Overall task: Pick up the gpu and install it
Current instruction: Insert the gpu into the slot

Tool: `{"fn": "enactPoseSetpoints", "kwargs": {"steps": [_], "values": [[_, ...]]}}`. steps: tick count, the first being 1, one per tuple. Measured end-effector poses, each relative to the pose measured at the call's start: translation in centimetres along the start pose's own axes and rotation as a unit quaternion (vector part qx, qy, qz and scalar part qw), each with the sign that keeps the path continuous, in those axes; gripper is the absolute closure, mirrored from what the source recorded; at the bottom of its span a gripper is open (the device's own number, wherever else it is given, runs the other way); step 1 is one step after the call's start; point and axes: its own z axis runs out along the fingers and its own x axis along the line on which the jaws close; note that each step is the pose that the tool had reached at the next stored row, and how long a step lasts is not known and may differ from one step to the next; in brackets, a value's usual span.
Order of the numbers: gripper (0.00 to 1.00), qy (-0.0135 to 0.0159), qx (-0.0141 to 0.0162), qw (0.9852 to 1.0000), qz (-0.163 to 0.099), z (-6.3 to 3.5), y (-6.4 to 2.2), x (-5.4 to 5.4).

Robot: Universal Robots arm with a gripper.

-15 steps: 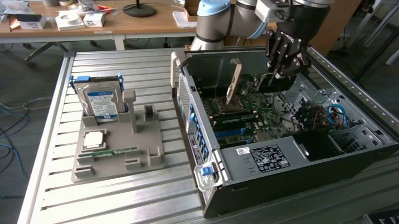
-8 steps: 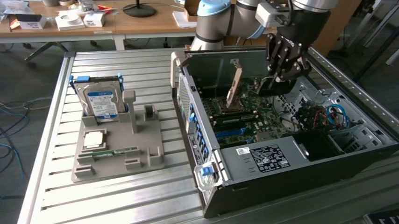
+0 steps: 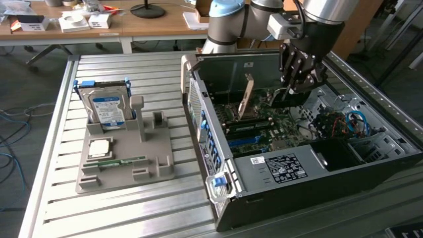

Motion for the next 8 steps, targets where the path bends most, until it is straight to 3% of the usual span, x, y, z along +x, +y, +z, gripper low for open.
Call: {"fn": "enactPoseSetpoints", "kwargs": {"steps": [8], "values": [[0.74, 0.0001, 0.0000, 1.0000, 0.000, 0.50, 0.05, 0.04]]}}
